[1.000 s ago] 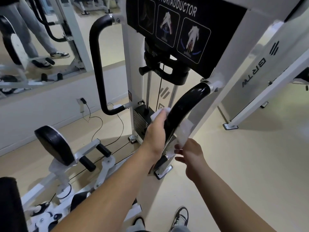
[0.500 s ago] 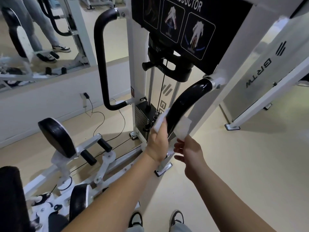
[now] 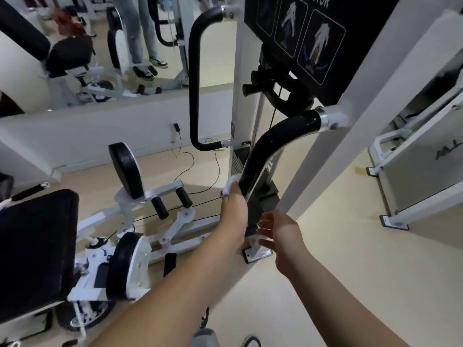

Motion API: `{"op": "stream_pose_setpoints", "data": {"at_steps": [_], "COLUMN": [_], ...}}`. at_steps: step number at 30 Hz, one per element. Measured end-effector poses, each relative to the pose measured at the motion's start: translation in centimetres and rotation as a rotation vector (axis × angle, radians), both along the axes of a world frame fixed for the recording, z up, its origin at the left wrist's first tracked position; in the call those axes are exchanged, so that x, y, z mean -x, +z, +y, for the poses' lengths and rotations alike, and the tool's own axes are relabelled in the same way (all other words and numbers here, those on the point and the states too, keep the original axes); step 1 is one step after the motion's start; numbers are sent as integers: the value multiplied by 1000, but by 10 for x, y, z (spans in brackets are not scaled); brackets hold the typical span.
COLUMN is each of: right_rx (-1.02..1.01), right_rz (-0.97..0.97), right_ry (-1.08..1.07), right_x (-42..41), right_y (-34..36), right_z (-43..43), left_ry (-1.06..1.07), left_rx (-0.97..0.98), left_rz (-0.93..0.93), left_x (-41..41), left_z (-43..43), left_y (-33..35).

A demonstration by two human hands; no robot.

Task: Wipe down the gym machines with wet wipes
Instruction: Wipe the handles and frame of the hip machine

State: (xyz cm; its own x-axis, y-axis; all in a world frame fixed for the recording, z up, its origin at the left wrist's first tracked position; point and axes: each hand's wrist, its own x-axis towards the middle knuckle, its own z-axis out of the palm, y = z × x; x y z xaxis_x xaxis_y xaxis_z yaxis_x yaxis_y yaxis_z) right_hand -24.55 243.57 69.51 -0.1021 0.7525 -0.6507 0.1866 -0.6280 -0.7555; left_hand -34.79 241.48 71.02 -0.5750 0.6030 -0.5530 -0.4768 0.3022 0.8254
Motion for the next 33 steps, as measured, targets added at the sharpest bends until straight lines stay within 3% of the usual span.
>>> {"op": "stream_pose_setpoints", "data": {"at_steps": [6,8,12,15,19,23,26,30,33], "right_rx": [-68,-100,-135,-120,-97,188,341,328,224], "right_rz": [35,56,75,61,98,331,396,274,172], "right_ry": [96,150,260,364,489,473,543,411,143], "right_x": [-24,-31,-41,-49,-51,-58,-64,-43,-39], "right_y": [4,7,8,-1,-7,-9,-5,-3,-13], "right_z": [16,21,23,19,15,16,9,1,17], "left_ry": [49,61,129,184,40,-31,-89,-32,119], "left_rx": [-384,-220,276,221,-93,-119,-93,27,118], "left_rz": [299,302,8,-32,-346,-485,-525,-441,-205], "left_x": [-13,-12,-17,-41,-69,-50,-37,-28,-8], "left_z": [23,16,-4,-33,-66,-75,-85,-84,-80], "left_y": [23,-5,-37,-31,-15,-5,-9,-12,-24]}}
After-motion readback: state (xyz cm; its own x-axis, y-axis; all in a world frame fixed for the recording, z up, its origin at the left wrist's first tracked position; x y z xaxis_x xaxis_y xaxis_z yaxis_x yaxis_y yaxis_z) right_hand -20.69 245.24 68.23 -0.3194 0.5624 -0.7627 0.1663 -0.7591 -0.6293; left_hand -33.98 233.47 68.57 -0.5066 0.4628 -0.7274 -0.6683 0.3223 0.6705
